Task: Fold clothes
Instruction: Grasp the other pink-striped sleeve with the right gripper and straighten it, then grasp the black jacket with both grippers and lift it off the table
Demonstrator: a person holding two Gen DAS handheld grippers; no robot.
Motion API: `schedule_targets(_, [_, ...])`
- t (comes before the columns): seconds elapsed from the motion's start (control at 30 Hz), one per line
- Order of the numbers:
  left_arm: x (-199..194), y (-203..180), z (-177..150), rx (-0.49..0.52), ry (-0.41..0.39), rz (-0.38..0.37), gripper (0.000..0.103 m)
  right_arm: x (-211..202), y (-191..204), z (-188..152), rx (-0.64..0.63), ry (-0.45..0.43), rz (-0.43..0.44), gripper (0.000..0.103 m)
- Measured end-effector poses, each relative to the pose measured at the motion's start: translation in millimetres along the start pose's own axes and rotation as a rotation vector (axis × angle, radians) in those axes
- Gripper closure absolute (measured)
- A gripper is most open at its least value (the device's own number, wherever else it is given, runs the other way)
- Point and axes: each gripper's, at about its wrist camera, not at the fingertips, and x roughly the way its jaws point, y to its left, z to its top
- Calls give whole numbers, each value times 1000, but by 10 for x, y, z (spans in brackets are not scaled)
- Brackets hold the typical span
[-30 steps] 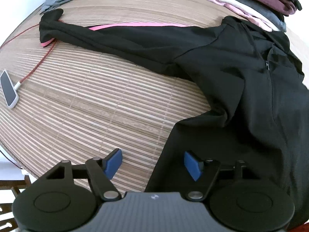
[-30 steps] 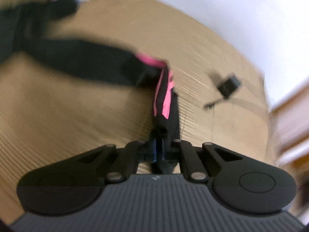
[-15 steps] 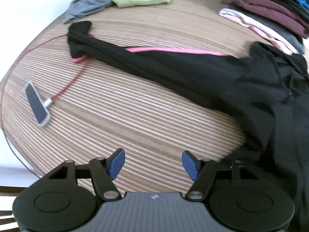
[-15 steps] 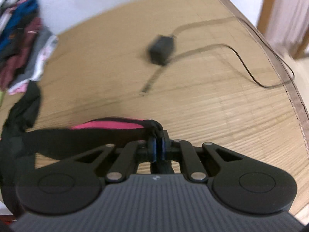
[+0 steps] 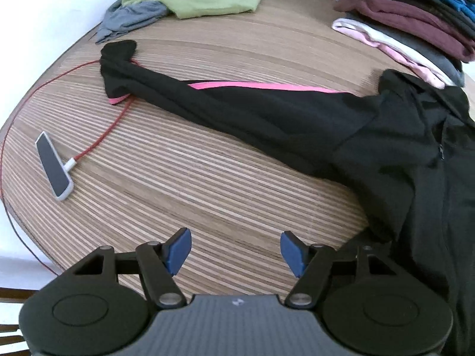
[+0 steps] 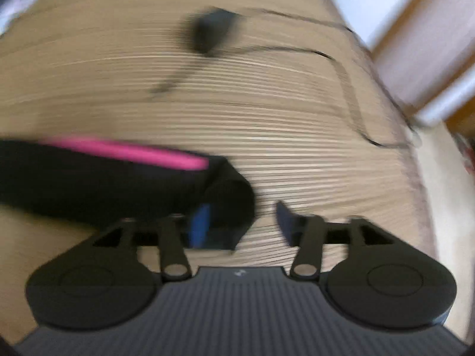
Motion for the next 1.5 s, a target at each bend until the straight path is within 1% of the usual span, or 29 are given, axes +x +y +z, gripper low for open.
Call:
schedule_targets(0.07, [-67, -97, -16, 10, -59, -88, 35, -44, 133, -171, -22, -56, -63, 28])
schedule_targets(0.13, [-160, -239, -5, 19, -120, -208, 36, -120, 149, -215, 40, -107, -98, 28])
schedule_targets(0.2, [-266, -505, 28, 51, -164, -321, 35, -306, 321, -156, 93, -212, 6, 28])
schedule_targets(0.27, [-322, -960, 78, 146, -179, -462, 33, -451, 578, -55, 105, -289, 121, 29])
schedule_targets(0.37, [-269, -1949, 116, 396, -141, -594, 32, -434, 1200, 166, -23, -288, 291, 32])
schedule_targets(0.43, [-128, -2560, 43, 554, -90, -628, 32, -411, 1611, 235, -124, -259, 390, 35])
schedule_targets(0.47, [-43, -2844, -9, 631, -57, -641, 33, -402, 1777, 220, -167, -238, 412, 35])
schedule_targets(0.5, [33, -2987, -62, 666, -29, -640, 33, -380, 1906, 181, -201, -212, 422, 35])
schedule_targets(0.53, [79, -3042, -127, 677, 2, -653, 36, -358, 2004, 116, -222, -178, 428, 35])
schedule_targets(0.57, [124, -3096, -191, 688, 33, -667, 28, -365, 2045, 23, -234, -169, 424, 33])
schedule_targets(0.6, [168, -3147, -256, 699, 63, -680, 27, -380, 2070, -78, -244, -167, 416, 33])
schedule_targets(0.7, [115, -3042, -451, 744, 112, -726, 27, -507, 2032, -336, -241, -142, 396, 32])
schedule_targets(0.83, [172, -2797, -491, 684, 258, -822, 28, -634, 1888, -503, -211, -57, 424, 33])
schedule_targets(0.87, [205, -2726, -474, 660, 286, -839, 32, -680, 1872, -419, -168, -80, 446, 34])
schedule_targets(0.93, [305, -2608, -404, 586, 354, -870, 34, -785, 1850, -189, -65, -154, 496, 33])
schedule_targets(0.97, [366, -2558, -364, 543, 396, -889, 34, -792, 1896, 32, 8, -206, 520, 31])
schedule_targets(1.0, [418, -2537, -312, 515, 432, -904, 34, -742, 1966, 262, 80, -241, 546, 21])
schedule_targets(1.03, [417, -2516, -306, 511, 445, -903, 36, -611, 2088, 501, 134, -237, 587, 16])
schedule_targets(1.07, [386, -2521, -241, 531, 430, -906, 37, -458, 2225, 746, 183, -224, 632, 17])
schedule_targets(1.1, [316, -2485, -134, 560, 371, -937, 37, -259, 2401, 979, 201, -185, 654, 17])
schedule_targets(1.17, [115, -2403, 274, 572, 124, -973, 33, 65, 2731, 1320, 183, -128, 588, 17])
schedule_targets(1.23, [84, -2331, 769, 521, -91, -883, 27, 209, 2984, 1488, 142, -126, 504, 22])
schedule_targets(1.27, [148, -2332, 1060, 510, -182, -811, 26, 222, 3077, 1521, 119, -151, 468, 45])
schedule_targets(1.3, [264, -2383, 1331, 536, -239, -737, 26, 225, 3179, 1550, 90, -164, 411, 82])
schedule_targets(1.33, [459, -2499, 1614, 594, -263, -649, 25, 216, 3272, 1576, 58, -173, 340, 96])
schedule_targets(1.4, [857, -2789, 1969, 735, -243, -497, 30, 197, 3323, 1638, 49, -172, 330, 99])
schedule_targets(1.43, [1055, -2926, 2037, 834, -211, -449, 42, 156, 3322, 1649, 51, -180, 326, 99])
schedule_targets(1.47, [1249, -3061, 2101, 930, -182, -401, 62, 89, 3339, 1657, 41, -207, 304, 99])
schedule_targets(1.5, [1319, -3142, 2073, 968, -222, -367, 63, 8, 3357, 1684, 28, -246, 286, 99])
